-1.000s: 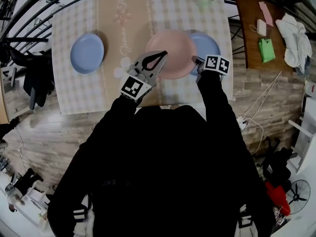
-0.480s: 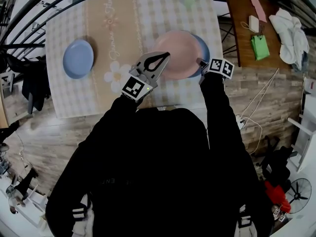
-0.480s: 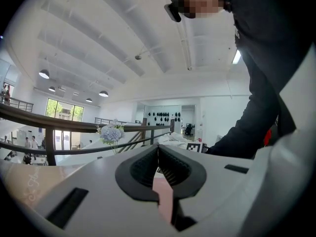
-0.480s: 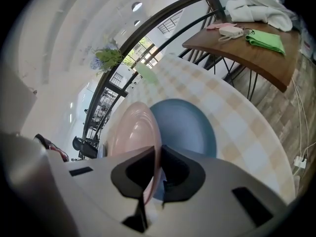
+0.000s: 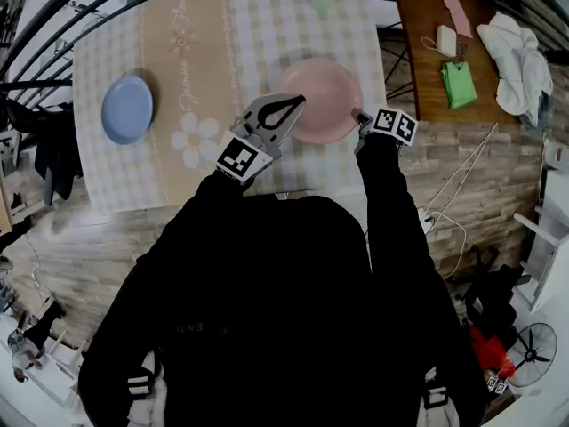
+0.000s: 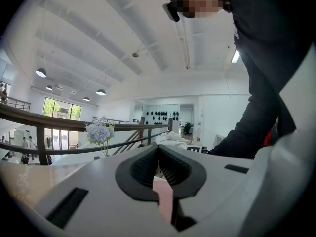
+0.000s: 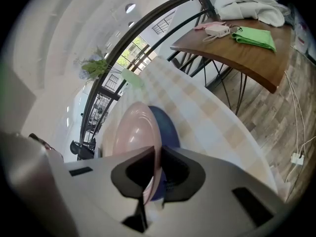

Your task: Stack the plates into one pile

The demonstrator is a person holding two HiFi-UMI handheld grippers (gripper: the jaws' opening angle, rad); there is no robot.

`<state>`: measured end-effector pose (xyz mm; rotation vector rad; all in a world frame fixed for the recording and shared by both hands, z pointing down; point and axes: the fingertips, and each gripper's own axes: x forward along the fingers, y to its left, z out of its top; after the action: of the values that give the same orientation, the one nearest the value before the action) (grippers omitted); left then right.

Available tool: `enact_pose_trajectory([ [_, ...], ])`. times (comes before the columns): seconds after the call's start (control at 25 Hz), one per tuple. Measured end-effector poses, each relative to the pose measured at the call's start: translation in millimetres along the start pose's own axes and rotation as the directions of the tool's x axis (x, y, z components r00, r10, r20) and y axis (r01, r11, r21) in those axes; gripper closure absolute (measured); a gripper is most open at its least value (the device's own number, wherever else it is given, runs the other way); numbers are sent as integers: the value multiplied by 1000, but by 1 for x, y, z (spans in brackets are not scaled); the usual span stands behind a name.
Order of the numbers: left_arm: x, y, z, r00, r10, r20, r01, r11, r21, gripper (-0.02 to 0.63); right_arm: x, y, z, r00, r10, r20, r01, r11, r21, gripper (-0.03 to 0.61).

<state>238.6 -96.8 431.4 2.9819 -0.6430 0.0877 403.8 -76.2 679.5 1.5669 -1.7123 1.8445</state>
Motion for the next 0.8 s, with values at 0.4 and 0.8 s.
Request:
enact_pose_trajectory([
  [0.4, 1, -6, -3, 999, 26, -20, -26, 1000, 6, 594, 0, -15, 7, 999, -39, 23, 39, 999, -18, 493],
  [0.8, -8, -9, 0, 1000, 22, -7, -22, 1000, 13, 594, -11, 0, 20, 986, -133, 96, 150, 969, -195, 365],
])
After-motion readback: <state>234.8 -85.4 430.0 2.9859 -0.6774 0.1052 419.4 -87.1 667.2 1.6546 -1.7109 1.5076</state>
